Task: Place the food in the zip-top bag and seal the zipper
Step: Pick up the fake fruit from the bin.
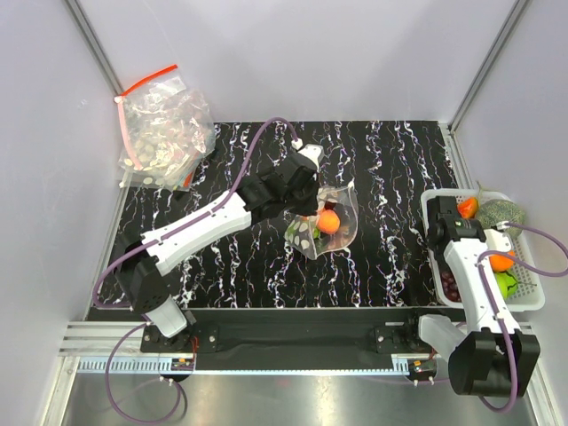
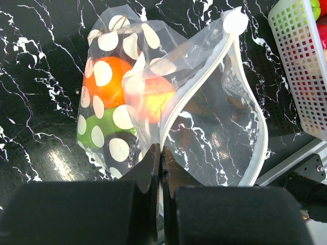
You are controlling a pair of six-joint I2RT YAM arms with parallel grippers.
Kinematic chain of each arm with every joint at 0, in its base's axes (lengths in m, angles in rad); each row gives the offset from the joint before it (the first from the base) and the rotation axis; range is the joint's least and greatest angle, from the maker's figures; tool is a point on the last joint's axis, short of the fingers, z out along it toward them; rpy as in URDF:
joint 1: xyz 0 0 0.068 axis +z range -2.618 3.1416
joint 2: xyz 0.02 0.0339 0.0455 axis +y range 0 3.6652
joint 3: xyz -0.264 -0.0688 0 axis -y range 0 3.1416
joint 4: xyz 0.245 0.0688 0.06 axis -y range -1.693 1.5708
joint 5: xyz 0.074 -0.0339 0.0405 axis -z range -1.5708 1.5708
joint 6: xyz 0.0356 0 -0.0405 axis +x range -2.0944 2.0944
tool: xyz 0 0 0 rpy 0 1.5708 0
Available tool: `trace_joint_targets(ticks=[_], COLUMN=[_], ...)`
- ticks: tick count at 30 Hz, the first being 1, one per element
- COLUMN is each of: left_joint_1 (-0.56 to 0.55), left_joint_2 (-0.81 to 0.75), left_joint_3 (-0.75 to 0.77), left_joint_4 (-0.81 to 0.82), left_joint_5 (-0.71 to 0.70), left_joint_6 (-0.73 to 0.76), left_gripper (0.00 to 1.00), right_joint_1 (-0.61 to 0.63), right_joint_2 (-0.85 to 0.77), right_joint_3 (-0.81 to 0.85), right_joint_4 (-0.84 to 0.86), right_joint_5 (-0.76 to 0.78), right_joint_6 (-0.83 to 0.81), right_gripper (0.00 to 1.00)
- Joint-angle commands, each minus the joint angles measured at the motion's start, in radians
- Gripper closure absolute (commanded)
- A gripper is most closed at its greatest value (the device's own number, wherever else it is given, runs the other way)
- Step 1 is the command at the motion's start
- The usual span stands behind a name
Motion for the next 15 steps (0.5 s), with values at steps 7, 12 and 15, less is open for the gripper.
trace_joint_targets(ticks=[7, 12, 15], left_joint_1=[-0.006, -0.008, -0.009], left_joint_2=[-0.001, -0.001, -0.001], left_joint_3=[0.051, 0.049, 0.054], left_joint_4=[0.012, 0.015, 0.016], left_joint_5=[-0.027, -0.024, -0.024], left_joint_6=[0.016, 0.014, 0.016], left_gripper=[1.00, 1.00, 1.00], right_joint_1=[0.000, 0.000, 0.000], right_joint_2=[-0.105, -0.295, -0.400], right_joint_3=[0.139, 0.092, 0.056], right_joint_4=[0.029, 0.185, 0.249], right_joint_5=[-0.005, -0.110, -0.153], right_joint_6=[-0.249, -0.414, -0.466], right_gripper=[0.79, 0.87, 0.89])
